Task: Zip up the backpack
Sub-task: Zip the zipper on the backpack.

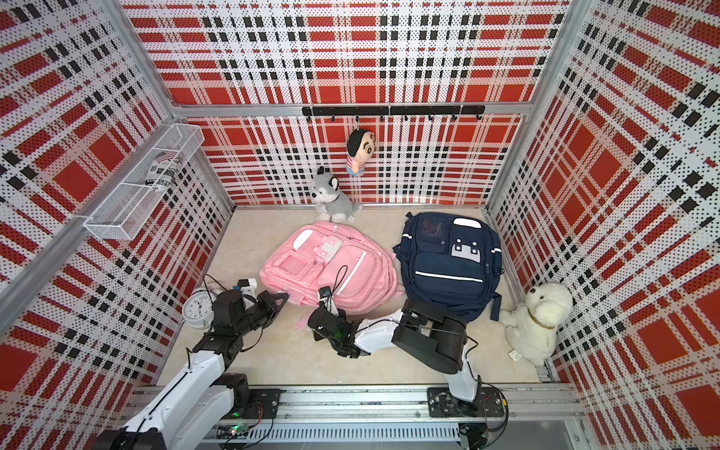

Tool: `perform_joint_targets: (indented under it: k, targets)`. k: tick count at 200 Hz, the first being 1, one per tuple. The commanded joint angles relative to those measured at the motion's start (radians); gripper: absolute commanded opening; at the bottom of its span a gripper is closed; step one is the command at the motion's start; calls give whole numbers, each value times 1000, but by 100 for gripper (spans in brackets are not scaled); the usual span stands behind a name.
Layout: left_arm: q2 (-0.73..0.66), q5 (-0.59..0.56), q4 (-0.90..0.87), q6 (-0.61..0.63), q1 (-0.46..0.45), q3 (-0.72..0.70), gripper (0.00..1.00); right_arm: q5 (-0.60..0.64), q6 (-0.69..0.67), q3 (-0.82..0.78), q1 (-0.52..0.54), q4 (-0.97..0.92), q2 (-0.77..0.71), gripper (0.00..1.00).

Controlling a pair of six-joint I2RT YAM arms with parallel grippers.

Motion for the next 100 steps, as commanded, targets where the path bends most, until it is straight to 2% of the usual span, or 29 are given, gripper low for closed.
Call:
perform_joint_targets:
  k: [1, 40, 100]
  targets:
    - [22, -16, 56, 34, 15, 21, 0, -101, -3, -14, -7, -43, -58, 0]
    - [64, -24, 64, 59, 31, 34, 0, -183, -16, -42, -10, -67, -83, 0]
    - [104, -29, 65, 101, 65, 34, 0, -234, -12, -102, -18, -65, -120, 0]
